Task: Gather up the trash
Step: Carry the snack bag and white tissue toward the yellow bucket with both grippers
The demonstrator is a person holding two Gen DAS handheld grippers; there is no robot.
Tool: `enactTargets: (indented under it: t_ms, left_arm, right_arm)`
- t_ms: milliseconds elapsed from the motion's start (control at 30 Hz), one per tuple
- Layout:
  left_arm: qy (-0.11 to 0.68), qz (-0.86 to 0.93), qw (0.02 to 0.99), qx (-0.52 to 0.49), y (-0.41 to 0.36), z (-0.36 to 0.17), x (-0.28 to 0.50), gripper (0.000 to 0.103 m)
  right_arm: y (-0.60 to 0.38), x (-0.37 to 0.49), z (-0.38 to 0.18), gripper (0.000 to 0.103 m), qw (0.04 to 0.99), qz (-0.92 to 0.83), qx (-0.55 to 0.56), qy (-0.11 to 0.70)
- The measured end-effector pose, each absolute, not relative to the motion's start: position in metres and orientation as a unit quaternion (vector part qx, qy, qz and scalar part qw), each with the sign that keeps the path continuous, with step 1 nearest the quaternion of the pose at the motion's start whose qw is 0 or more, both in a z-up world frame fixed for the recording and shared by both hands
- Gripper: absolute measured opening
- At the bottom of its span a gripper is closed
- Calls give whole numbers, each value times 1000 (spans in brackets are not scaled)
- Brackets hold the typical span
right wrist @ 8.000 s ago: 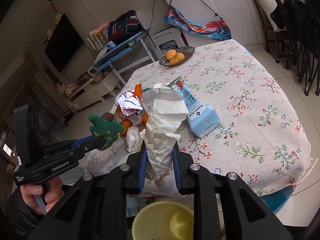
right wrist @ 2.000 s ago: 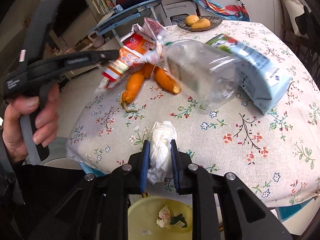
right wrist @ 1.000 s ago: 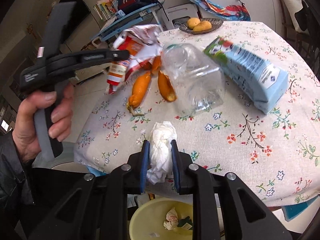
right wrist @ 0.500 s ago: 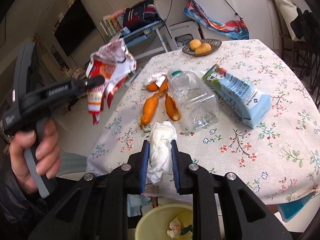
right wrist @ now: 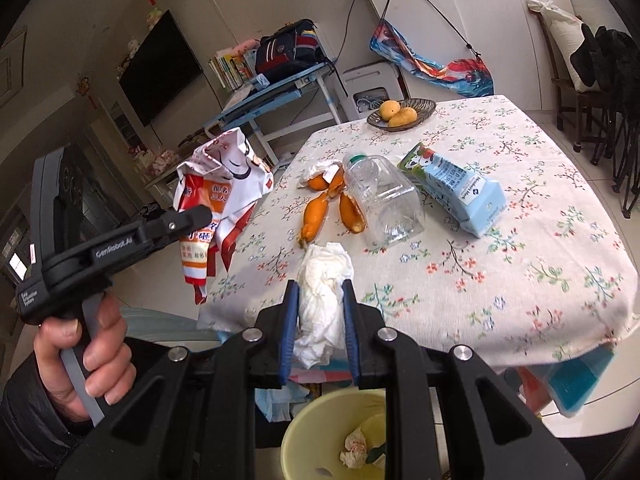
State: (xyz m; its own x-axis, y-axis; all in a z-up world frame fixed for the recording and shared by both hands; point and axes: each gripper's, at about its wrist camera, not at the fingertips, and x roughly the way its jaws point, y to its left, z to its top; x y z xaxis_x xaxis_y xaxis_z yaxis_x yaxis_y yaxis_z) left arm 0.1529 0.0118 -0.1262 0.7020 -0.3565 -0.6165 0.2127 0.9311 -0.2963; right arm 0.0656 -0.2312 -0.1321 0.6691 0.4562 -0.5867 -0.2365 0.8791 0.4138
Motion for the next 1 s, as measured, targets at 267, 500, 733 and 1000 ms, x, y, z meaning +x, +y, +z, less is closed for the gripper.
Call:
enactTargets:
  t_ms: [267,500,733,1000]
  left_arm:
    - [353,-149,919,-92,10,-127,108,15]
    - [360,-135,921,-65,2,-130,77,15]
    - [370,-128,919,-53,-1,-134,59,15]
    - [378,-130,916,-45,-6,-138,46,15]
  right_arm:
    - [-229,41,-134,22,896,199,145,369]
    - [-222,21,-146,22,883,209,134,400]
    - [-215,9,-166,22,859,216,132,445]
    - [-208,-1,-177,26,846,219,123,469]
